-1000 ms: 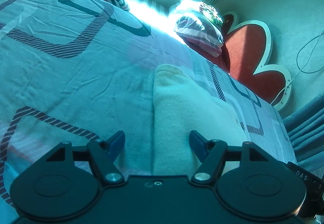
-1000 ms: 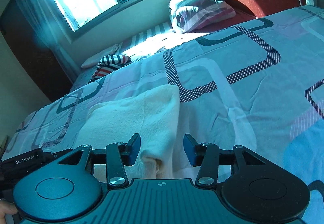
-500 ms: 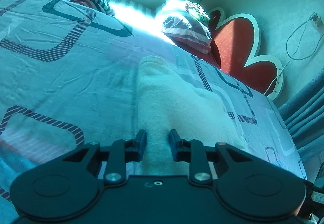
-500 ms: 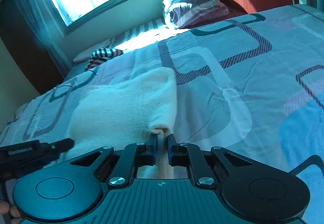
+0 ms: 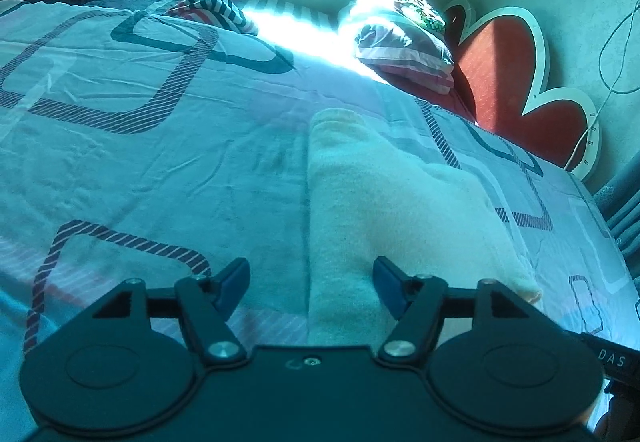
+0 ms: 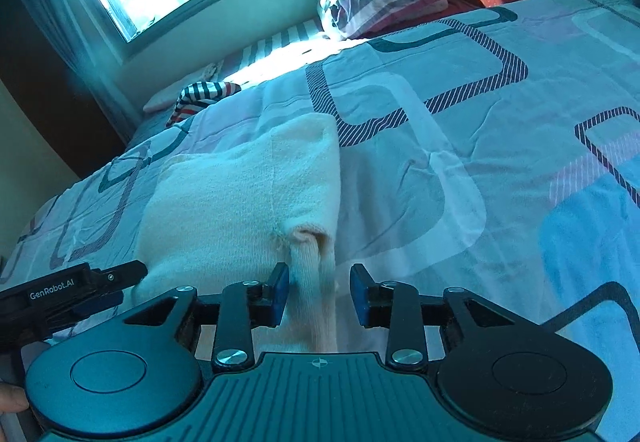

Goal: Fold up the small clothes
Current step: 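Grasp the sweater fold edge again with the right tool and tuck it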

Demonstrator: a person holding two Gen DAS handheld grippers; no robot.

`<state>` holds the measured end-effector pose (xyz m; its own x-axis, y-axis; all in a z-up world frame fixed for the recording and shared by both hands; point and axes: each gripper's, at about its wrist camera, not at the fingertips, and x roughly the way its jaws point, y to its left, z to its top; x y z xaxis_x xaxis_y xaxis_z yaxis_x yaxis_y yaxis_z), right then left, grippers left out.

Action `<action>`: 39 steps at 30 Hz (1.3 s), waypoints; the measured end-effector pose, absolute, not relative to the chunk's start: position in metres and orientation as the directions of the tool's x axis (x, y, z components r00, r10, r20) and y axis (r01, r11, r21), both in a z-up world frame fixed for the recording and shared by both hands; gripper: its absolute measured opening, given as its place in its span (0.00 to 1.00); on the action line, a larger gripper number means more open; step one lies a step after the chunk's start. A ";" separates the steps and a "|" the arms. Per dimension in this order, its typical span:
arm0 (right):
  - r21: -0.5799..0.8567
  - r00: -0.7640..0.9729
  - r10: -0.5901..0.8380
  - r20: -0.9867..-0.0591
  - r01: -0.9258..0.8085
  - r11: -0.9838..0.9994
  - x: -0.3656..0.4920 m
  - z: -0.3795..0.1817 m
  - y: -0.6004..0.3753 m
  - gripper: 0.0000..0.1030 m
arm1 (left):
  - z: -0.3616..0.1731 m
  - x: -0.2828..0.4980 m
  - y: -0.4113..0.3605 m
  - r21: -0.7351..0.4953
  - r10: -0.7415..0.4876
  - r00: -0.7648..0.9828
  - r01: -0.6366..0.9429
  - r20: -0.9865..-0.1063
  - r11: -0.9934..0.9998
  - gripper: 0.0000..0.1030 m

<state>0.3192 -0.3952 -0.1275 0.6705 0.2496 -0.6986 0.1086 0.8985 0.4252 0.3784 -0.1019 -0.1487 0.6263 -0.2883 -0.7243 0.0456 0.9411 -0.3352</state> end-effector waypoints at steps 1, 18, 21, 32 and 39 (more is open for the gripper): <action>0.427 0.669 0.253 -0.699 0.108 0.898 0.315 -0.127 -0.396 0.33 | -0.148 0.376 -0.102 -0.332 -0.288 0.626 0.049 -0.725 0.942 0.65; 0.431 0.627 0.303 -0.718 0.058 0.900 0.256 -0.130 -0.379 0.32 | -0.155 0.322 -0.105 -0.325 -0.338 0.548 0.125 -0.765 0.937 0.65; 0.428 0.625 0.305 -0.718 0.052 0.902 0.250 -0.131 -0.376 0.32 | -0.157 0.316 -0.105 -0.331 -0.351 0.543 0.138 -0.763 0.933 0.62; 0.415 0.635 0.309 -0.708 0.021 0.909 0.243 -0.123 -0.373 0.06 | -0.155 0.307 -0.103 -0.396 -0.419 0.538 0.165 -0.732 0.903 0.18; 0.275 0.611 0.213 -0.762 0.007 0.962 0.246 -0.135 -0.374 0.02 | -0.154 0.305 -0.105 -0.377 -0.413 0.534 0.181 -0.738 0.908 0.18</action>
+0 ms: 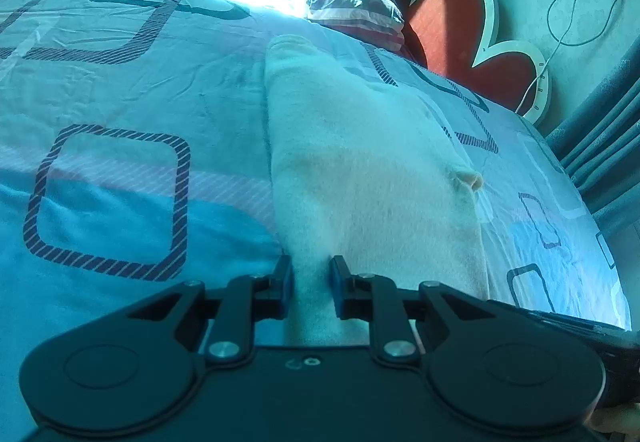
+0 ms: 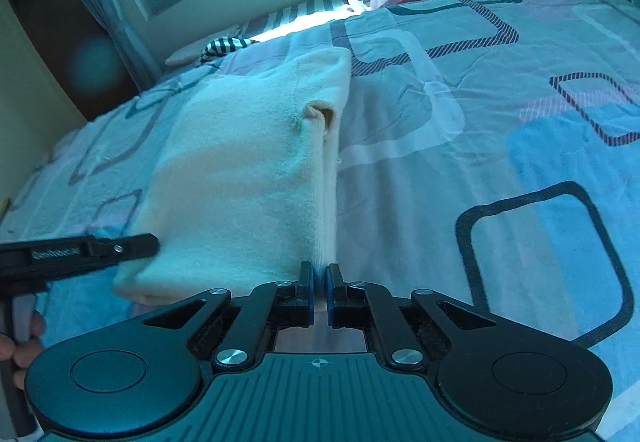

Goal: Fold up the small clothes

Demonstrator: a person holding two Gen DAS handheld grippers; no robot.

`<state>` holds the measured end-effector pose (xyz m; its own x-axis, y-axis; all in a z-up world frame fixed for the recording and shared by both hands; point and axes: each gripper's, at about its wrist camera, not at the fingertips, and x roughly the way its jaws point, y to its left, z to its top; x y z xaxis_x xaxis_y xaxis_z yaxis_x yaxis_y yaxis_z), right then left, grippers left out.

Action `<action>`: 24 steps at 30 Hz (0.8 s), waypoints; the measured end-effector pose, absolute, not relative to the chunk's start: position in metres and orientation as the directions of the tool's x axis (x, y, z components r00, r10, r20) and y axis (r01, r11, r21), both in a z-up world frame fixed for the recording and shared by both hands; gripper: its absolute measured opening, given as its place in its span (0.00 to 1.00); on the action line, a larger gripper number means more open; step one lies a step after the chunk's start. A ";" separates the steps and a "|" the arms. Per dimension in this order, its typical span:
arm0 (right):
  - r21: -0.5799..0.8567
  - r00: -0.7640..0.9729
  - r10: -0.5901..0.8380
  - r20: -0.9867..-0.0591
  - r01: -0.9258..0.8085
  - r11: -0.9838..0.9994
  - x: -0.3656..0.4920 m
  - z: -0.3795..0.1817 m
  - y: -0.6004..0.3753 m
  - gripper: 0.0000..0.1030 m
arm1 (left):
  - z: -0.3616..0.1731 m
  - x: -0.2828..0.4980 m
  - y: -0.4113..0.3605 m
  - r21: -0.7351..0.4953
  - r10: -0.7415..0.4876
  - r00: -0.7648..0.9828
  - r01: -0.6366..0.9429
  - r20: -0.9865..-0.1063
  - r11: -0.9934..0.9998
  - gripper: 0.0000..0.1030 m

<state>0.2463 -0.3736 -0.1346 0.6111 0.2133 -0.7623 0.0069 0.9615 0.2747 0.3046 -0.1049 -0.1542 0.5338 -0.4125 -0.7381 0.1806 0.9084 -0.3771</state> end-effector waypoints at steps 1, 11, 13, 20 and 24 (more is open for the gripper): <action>0.274 0.608 0.213 -0.764 0.007 0.962 0.247 -0.135 -0.373 0.02 | -0.154 0.304 -0.108 -0.363 -0.403 0.537 0.184 -0.741 0.913 0.18; 0.230 0.641 0.160 -0.750 0.026 0.973 0.248 -0.128 -0.376 0.02 | -0.155 0.297 -0.115 -0.315 -0.370 0.529 0.194 -0.764 0.929 0.27; 0.281 0.662 0.193 -0.724 0.027 0.959 0.249 -0.120 -0.377 0.02 | -0.157 0.297 -0.115 -0.318 -0.365 0.529 0.181 -0.766 0.930 0.28; 0.253 0.629 0.210 -0.749 -0.023 0.967 0.262 -0.125 -0.357 0.03 | -0.154 0.297 -0.121 -0.284 -0.337 0.533 0.182 -0.776 0.941 0.32; 0.271 0.611 0.232 -0.757 -0.029 0.962 0.259 -0.133 -0.365 0.03 | -0.152 0.298 -0.119 -0.285 -0.338 0.526 0.182 -0.780 0.941 0.39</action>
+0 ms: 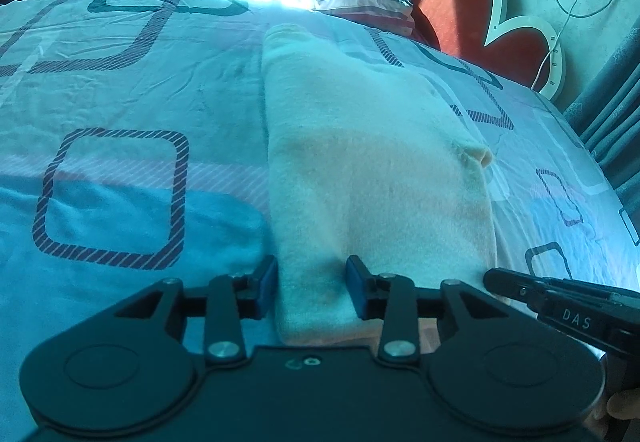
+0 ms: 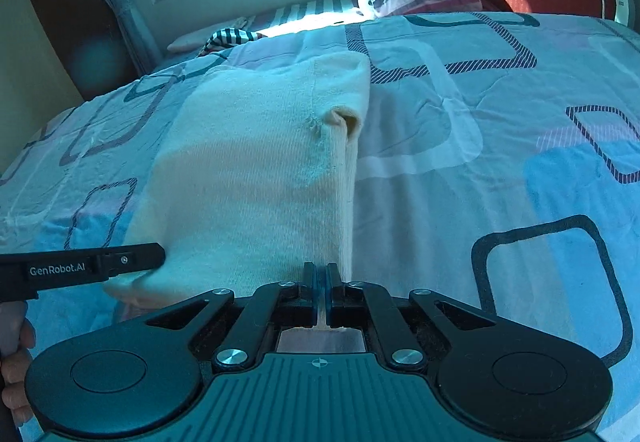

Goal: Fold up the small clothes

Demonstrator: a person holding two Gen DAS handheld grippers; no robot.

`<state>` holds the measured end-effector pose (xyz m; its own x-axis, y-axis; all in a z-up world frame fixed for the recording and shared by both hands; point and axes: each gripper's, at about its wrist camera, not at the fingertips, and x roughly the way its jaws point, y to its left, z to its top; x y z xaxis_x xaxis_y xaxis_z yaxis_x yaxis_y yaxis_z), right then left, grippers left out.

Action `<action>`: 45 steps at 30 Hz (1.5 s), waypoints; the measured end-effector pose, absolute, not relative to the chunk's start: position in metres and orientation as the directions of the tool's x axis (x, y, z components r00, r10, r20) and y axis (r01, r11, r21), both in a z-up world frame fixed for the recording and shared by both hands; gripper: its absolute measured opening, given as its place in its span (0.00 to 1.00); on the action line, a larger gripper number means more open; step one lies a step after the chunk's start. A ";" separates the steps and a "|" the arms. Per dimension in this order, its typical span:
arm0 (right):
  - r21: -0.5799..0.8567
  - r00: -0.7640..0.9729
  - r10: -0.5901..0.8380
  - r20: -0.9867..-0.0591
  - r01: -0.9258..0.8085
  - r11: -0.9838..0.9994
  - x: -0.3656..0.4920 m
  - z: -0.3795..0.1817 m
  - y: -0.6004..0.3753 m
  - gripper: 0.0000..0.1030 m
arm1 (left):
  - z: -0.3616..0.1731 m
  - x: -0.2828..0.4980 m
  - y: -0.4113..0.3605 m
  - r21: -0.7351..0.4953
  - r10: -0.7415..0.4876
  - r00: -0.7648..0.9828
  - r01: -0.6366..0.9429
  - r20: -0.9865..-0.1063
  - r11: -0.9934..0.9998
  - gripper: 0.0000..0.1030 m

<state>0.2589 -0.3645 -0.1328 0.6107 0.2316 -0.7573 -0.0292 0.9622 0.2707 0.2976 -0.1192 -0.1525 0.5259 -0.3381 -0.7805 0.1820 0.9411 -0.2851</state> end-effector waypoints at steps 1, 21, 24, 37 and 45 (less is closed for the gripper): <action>0.268 0.609 0.227 -0.760 -0.026 0.963 0.259 -0.132 -0.367 0.03 | -0.152 0.298 -0.119 -0.279 -0.333 0.527 0.182 -0.782 0.943 0.49; 0.355 0.657 0.261 -0.707 0.011 0.935 0.309 -0.114 -0.393 0.74 | -0.129 0.346 -0.128 -0.240 -0.303 0.582 0.184 -0.755 0.953 0.79; 0.405 0.652 0.294 -0.699 0.022 0.914 0.330 -0.120 -0.396 0.74 | -0.133 0.365 -0.124 -0.278 -0.314 0.574 0.152 -0.756 0.948 0.79; 0.606 0.635 0.431 -0.641 0.073 0.792 0.379 -0.157 -0.408 0.50 | -0.171 0.409 -0.112 -0.535 -0.540 0.460 0.154 -0.705 0.831 0.67; 0.531 0.654 0.397 -0.644 0.008 0.847 0.371 -0.133 -0.389 0.28 | -0.158 0.402 -0.116 -0.514 -0.525 0.500 0.174 -0.689 0.840 0.33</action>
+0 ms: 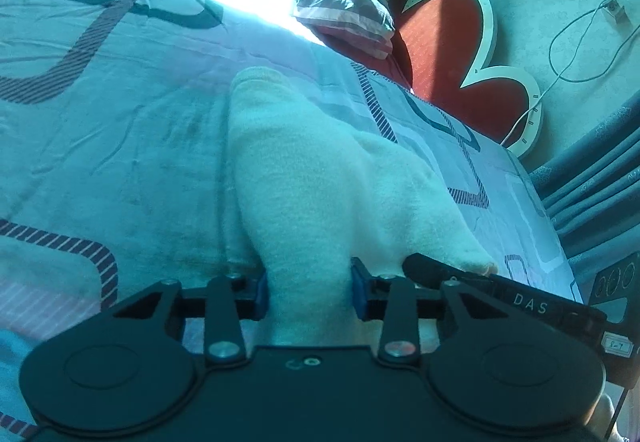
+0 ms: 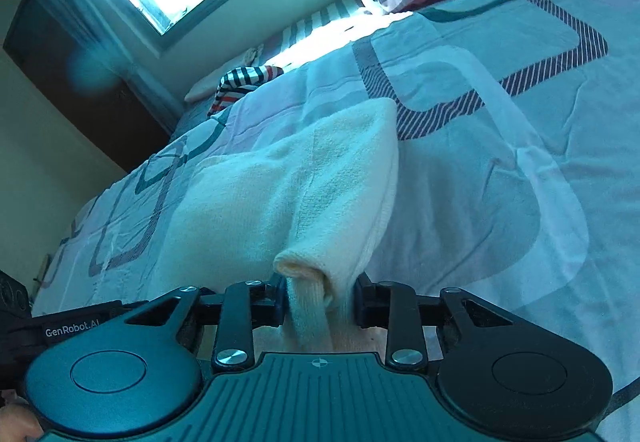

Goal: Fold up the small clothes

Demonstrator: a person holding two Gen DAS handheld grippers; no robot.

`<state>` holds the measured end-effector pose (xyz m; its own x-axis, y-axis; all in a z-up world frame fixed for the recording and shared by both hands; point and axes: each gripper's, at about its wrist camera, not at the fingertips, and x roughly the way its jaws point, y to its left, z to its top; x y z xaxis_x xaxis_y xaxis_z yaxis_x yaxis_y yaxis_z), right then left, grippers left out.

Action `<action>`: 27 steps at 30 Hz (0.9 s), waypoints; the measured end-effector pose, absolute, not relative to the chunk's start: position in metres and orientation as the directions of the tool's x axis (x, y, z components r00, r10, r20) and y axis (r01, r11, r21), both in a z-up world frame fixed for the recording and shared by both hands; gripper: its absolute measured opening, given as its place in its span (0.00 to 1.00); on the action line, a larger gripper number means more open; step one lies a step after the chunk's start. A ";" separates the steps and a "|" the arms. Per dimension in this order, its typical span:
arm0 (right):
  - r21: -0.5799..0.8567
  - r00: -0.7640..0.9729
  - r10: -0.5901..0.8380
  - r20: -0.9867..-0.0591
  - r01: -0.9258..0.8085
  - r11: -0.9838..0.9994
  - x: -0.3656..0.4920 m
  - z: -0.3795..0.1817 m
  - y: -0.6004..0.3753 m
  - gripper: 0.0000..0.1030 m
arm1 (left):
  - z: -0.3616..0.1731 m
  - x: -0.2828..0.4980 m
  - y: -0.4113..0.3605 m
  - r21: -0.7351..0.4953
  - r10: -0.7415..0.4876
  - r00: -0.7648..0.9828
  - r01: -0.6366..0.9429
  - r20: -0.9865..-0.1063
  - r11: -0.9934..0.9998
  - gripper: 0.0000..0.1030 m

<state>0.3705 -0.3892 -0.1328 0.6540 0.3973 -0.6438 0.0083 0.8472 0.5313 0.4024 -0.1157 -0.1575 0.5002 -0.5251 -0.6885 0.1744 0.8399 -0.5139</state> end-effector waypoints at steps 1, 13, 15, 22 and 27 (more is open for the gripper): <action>0.536 0.665 0.399 -0.631 0.002 0.845 0.367 -0.128 -0.386 0.28 | -0.153 0.400 -0.115 -0.515 -0.526 0.511 0.177 -0.680 0.839 0.32; 0.589 0.654 0.558 -0.511 -0.207 0.781 0.354 -0.071 -0.283 0.28 | -0.085 0.354 -0.025 -0.448 -0.410 0.645 0.116 -0.645 0.886 0.31; 0.602 0.641 0.584 -0.498 -0.230 0.765 0.352 -0.068 -0.254 0.28 | -0.077 0.347 0.000 -0.427 -0.378 0.662 0.096 -0.647 0.899 0.31; 0.622 0.616 0.624 -0.480 -0.262 0.738 0.357 -0.066 -0.136 0.28 | -0.064 0.337 0.111 -0.390 -0.319 0.701 0.064 -0.638 0.919 0.31; 0.617 0.616 0.613 -0.494 -0.249 0.747 0.369 -0.073 -0.045 0.28 | -0.070 0.349 0.199 -0.391 -0.320 0.697 0.062 -0.641 0.918 0.31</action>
